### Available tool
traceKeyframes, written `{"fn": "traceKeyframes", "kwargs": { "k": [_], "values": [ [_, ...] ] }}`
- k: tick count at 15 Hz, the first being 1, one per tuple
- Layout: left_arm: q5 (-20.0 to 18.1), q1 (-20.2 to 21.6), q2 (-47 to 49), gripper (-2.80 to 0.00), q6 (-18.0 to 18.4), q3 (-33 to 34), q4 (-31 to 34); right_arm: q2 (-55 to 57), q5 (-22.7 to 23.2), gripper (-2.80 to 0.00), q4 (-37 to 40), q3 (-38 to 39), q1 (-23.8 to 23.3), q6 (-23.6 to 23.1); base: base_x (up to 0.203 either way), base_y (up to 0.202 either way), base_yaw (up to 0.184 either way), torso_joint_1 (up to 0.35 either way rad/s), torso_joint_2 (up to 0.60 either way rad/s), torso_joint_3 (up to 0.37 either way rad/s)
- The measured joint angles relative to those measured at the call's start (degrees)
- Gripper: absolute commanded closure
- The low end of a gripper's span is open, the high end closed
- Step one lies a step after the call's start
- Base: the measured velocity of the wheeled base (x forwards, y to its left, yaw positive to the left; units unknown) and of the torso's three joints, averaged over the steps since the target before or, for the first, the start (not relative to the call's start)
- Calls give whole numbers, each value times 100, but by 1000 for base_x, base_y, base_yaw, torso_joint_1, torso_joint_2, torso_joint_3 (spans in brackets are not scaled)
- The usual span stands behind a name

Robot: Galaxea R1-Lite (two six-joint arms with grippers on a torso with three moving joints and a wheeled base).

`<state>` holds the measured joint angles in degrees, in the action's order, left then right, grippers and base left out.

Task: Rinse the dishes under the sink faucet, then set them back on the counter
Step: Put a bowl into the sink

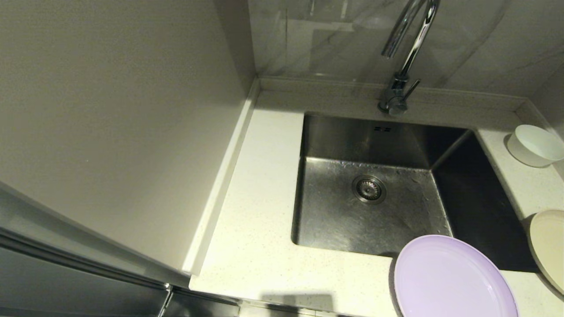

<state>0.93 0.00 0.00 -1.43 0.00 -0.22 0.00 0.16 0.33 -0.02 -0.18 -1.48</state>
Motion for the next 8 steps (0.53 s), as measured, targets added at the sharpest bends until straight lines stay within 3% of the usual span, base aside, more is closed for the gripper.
{"fn": "traceKeyframes", "kwargs": {
  "k": [8],
  "values": [
    [1, -2, 0, 0, -5, 0, -2, 0, 20, 0, -4, 2, 0, -47, 0, 0, 0, 0, 0, 0]
  ]
}}
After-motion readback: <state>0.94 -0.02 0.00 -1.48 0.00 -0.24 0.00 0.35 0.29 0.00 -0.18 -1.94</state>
